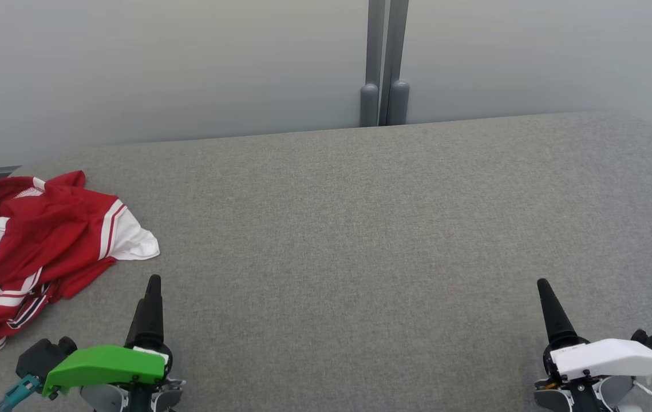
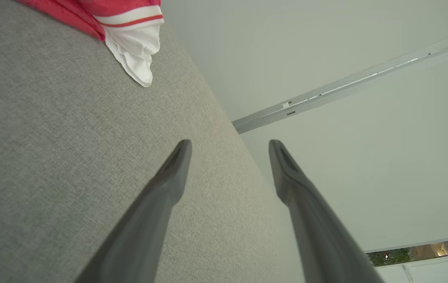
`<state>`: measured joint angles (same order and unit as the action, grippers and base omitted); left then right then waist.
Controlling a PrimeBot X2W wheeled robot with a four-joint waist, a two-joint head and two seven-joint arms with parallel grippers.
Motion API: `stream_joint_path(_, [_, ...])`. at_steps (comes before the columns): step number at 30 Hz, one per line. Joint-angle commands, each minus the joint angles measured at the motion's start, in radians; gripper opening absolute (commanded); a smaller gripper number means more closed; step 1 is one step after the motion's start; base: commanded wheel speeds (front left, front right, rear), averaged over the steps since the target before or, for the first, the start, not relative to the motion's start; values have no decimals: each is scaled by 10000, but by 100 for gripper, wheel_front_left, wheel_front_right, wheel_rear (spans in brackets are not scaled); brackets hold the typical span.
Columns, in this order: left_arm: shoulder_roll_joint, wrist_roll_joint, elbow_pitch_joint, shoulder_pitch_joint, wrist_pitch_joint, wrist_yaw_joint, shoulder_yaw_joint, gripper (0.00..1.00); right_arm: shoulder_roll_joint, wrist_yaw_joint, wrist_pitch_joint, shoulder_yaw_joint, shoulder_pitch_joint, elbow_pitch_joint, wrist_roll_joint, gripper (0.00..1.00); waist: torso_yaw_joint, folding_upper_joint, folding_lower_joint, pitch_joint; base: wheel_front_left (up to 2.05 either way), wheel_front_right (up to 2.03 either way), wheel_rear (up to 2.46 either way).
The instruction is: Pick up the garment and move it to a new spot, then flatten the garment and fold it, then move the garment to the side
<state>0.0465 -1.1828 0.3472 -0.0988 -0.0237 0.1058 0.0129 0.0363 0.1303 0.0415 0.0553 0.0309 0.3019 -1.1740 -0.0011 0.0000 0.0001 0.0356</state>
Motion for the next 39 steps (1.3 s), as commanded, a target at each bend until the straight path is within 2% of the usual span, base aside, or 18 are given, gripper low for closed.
stream_joint_path(1, [100, 431, -191, 2, -105, -7, 53, 100, 73, 2, 74, -66, 278, -83, 457, 100, 2, 0, -1, 20, 0, 0, 0])
stream_joint_path(7, [239, 1761, -215, 170, -331, -121, 274, 100, 83, 2, -1, -188, 297, -185, 2082, 100, 18, 0, -1, 113, 0, 0, 0])
stream_joint_path(14, [419, 2941, -121, 233, -539, -302, 563, 100, 93, 3, -122, -331, 256, -361, 3404, 100, 51, 0, -1, 199, 0, 0, 0])
stream_joint_path(20, [752, 4249, -93, 164, -650, -662, 867, 100, 99, 3, -237, -494, 249, -550, 4621, 100, 77, 0, -1, 244, 0, 0, 0])
stream_joint_path(39, [1275, 6298, -428, 322, -604, -903, 1229, 100, 119, 4, -547, -923, 397, -549, 7781, 100, 171, 0, -1, 382, 0, 0, 0])
